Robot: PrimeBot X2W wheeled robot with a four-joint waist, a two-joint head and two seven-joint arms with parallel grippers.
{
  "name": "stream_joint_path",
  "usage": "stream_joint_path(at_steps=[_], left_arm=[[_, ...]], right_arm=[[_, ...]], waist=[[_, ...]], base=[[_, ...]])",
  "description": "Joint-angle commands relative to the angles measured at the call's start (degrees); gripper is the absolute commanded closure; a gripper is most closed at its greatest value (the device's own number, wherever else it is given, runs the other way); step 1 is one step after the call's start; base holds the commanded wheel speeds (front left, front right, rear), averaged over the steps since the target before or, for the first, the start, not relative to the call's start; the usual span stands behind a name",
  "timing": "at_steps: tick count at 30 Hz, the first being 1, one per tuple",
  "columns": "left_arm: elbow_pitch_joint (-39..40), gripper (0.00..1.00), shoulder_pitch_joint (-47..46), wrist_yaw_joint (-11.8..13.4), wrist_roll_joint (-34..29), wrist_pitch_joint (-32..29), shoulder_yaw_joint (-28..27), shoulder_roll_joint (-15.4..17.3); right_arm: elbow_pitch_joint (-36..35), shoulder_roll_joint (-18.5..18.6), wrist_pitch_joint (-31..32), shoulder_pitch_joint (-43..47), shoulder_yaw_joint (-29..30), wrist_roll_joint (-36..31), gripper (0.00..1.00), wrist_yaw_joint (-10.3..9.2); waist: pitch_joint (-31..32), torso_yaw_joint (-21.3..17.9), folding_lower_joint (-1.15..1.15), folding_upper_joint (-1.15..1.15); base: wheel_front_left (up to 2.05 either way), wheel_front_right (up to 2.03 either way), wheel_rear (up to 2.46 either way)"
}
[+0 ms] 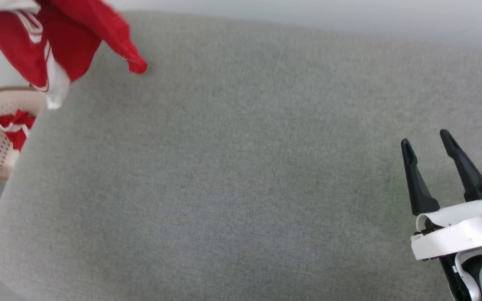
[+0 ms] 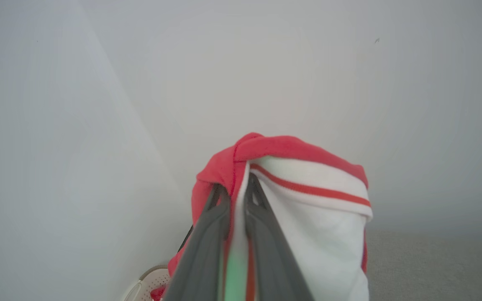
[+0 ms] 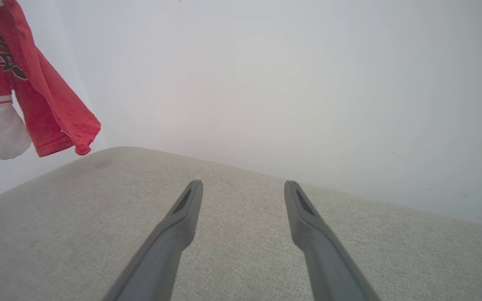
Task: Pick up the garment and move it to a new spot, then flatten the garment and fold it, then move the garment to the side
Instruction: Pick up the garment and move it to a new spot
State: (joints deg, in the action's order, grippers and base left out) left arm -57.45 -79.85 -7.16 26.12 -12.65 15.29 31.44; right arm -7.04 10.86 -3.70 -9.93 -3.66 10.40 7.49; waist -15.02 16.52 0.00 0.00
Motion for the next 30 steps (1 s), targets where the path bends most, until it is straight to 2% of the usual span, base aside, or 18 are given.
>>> stream_joint_path(at_steps=[1,12,17,23,30], left_arm=[[1.19,1.0,-0.58,-0.29,-0.26,-0.52,0.39,0.29],[16.18,1.0,2.47,-0.3,2.12,-10.64,3.34,2.28],[23.75,1.0,5.49,0.92,2.83,-14.65,3.44,3.84],[36.38,1.0,12.2,3.91,5.21,-21.34,2.97,5.25],[51.33,1.0,19.64,9.12,6.67,-27.82,3.35,5.21]], right_arm=[[0.41,-0.37,-0.65,0.5,0.21,0.29,0.0,0.0],[3.57,-3.08,-3.72,2.61,1.75,0.47,0.0,0.0],[4.15,-3.5,-4.45,2.84,2.79,0.46,0.0,0.0],[4.9,-4.13,-5.37,3.63,4.68,-0.02,0.0,0.0],[5.47,-4.84,-6.47,4.05,7.52,-0.23,0.0,0.0]], waist=[[3.59,-0.35,0.0,0.0],[7.92,-3.4,0.0,0.0],[8.55,-5.55,0.0,0.0],[8.81,-9.53,0.0,0.0],[7.69,-14.01,0.0,0.0]], base=[[0.0,0.0,0.0],[0.0,0.0,0.0],[0.0,0.0,0.0],[0.0,0.0,0.0],[0.0,0.0,0.0]])
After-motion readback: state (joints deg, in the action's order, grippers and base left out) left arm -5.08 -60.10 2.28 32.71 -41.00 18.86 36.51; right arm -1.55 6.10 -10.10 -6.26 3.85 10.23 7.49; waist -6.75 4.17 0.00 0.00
